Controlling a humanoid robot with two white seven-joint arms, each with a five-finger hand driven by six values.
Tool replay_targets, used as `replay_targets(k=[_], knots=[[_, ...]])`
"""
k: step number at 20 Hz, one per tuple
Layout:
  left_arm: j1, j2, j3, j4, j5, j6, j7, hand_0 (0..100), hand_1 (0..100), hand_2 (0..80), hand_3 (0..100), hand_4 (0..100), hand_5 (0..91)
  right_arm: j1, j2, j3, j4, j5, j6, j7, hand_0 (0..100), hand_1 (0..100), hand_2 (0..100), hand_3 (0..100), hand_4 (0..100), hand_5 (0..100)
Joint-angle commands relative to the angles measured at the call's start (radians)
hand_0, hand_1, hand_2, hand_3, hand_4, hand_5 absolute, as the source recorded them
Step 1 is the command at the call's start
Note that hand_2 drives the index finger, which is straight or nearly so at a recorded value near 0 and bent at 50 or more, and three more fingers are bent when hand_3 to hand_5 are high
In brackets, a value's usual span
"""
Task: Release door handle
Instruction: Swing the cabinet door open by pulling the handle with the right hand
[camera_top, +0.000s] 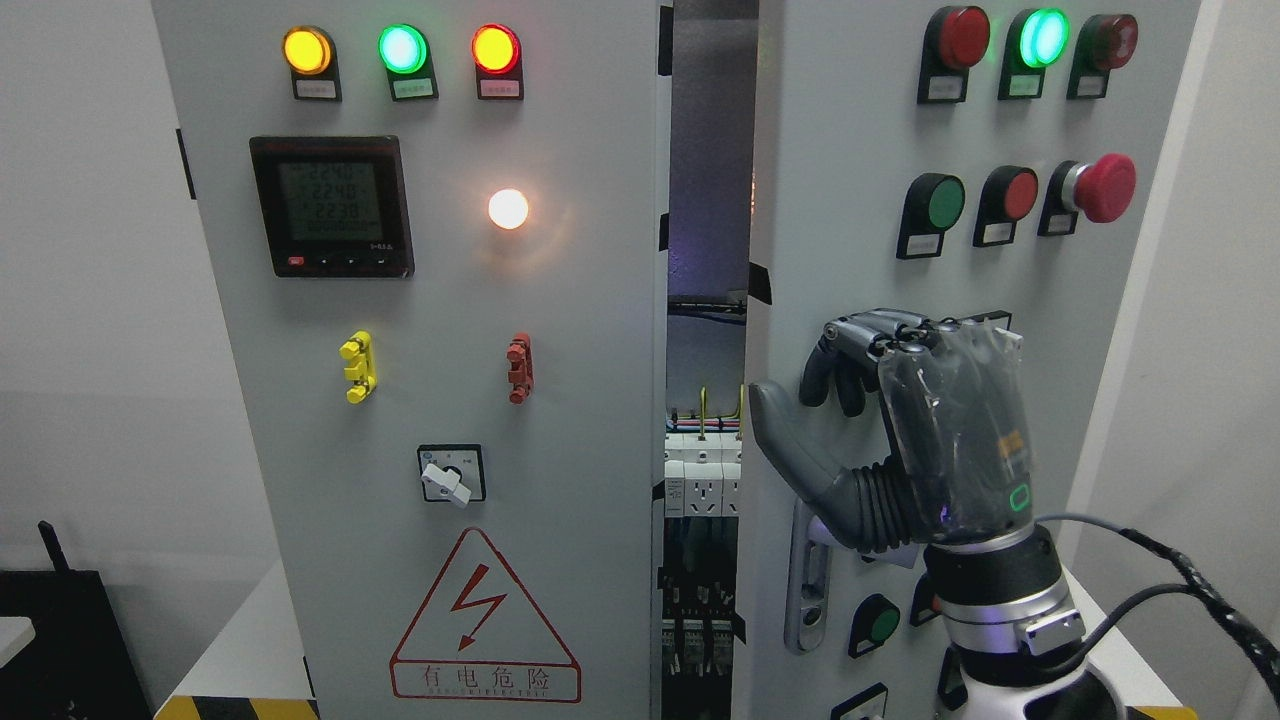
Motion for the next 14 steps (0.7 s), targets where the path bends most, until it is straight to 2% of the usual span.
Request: replay_targets(k=[1,6,7,10,14], knots=[[0.000,0.000,0.000,-0.031,0.001,0.001,0.001,12,39,0.0,0,0,0.0,0.040,0.020,-0.101,-0.036,0.006,-0.013,-0.004,48,20,79,100,100,99],[0.000,0.000,0.000,-0.031,-0.001,0.001,0.001,12,39,0.0,0,0,0.0,0.095,0.026,-0.158,-0.069,0.006,-0.058,-0.004,48,20,79,100,100,99],[0.000,0.000,0.000,-0.031,-0.001,0.001,0.001,12,39,0.0,0,0,0.0,0.102,0.037,-0.172,-0.072,0.007,-0.066,-0.010,48,20,80,100,100,99],[0.000,0.000,0.000,-0.031,-0.001,0.001,0.001,12,39,0.0,0,0,0.0,0.105,0.049,-0.216,-0.072,0.013,-0.107,-0.021,49,19,80,100,100,99],[0.000,0.000,0.000,-0.031,-0.001,0.001,0.001,12,39,0.0,0,0,0.0,0.115,0.066,-0.244,-0.074,0.015,-0.145,-0.022,49,19,81,100,100,99]])
